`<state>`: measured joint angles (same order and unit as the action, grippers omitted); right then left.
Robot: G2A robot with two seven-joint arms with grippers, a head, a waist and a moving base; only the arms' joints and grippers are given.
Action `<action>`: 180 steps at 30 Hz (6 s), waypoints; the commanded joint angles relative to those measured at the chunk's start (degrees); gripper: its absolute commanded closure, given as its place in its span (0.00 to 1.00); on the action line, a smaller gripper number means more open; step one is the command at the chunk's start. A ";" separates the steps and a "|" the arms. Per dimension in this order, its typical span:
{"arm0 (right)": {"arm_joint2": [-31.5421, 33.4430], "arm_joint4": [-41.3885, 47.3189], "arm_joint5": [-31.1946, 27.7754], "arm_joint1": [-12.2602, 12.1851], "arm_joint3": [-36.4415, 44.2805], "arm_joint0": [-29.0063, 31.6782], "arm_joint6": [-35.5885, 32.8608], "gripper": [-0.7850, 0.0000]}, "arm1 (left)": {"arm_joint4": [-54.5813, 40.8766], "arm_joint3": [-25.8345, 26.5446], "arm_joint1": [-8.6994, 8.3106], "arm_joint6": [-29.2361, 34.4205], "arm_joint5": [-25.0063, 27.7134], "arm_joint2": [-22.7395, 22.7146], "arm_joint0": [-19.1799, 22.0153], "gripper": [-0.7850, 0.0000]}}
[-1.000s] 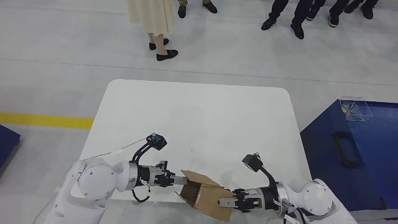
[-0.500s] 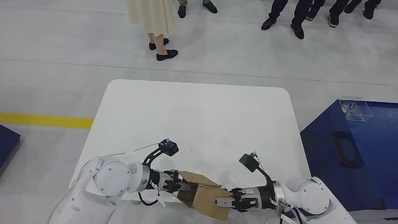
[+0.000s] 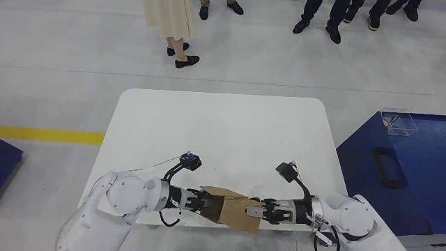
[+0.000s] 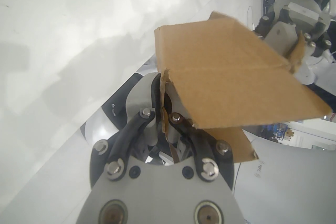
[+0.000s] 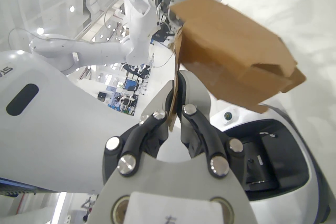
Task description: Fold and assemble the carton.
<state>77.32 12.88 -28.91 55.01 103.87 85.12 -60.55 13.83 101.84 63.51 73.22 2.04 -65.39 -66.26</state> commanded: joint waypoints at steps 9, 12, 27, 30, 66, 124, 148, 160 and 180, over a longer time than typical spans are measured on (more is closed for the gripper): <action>7.37 -3.89 -5.86 -0.17 2.55 5.26 14.03 0.00 | -17.54 -3.51 0.52 -7.02 -4.28 -3.84 -0.19 1.00; 7.37 -3.89 -5.86 -0.17 2.55 5.26 14.03 0.00 | -17.54 -3.51 0.52 -7.02 -4.28 -3.84 -0.19 1.00; 9.25 -16.83 3.65 0.46 1.94 6.05 28.63 0.00 | -57.48 -20.59 3.97 -6.76 -26.16 1.97 7.14 1.00; 8.50 -21.00 5.72 0.60 2.08 6.04 30.38 0.00 | -58.03 -21.51 4.21 -5.95 -27.56 3.72 7.80 1.00; -2.64 -36.92 8.24 2.37 0.12 3.49 33.51 0.00 | -62.01 -21.30 4.08 -12.25 -38.04 7.47 9.51 1.00; 4.60 -34.08 10.41 2.58 3.11 3.57 35.03 0.00 | -56.11 -17.43 2.51 -2.98 -23.36 9.07 7.51 1.00; 3.19 -32.07 9.30 2.95 5.69 4.31 33.02 0.00 | -48.56 -16.67 2.24 -8.17 -18.73 10.58 7.56 1.00; 2.97 -31.70 9.03 3.09 6.18 4.27 32.87 0.00 | -45.65 -14.02 1.71 -12.24 -15.64 9.40 5.13 1.00; 6.16 -32.94 8.79 2.84 4.72 5.68 31.78 0.00 | -48.44 -14.42 2.31 -18.86 -13.94 8.65 5.34 1.00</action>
<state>84.08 -19.07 -20.35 57.77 108.76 91.38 -29.17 -34.81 87.39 65.76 54.44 -11.97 -57.04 -60.96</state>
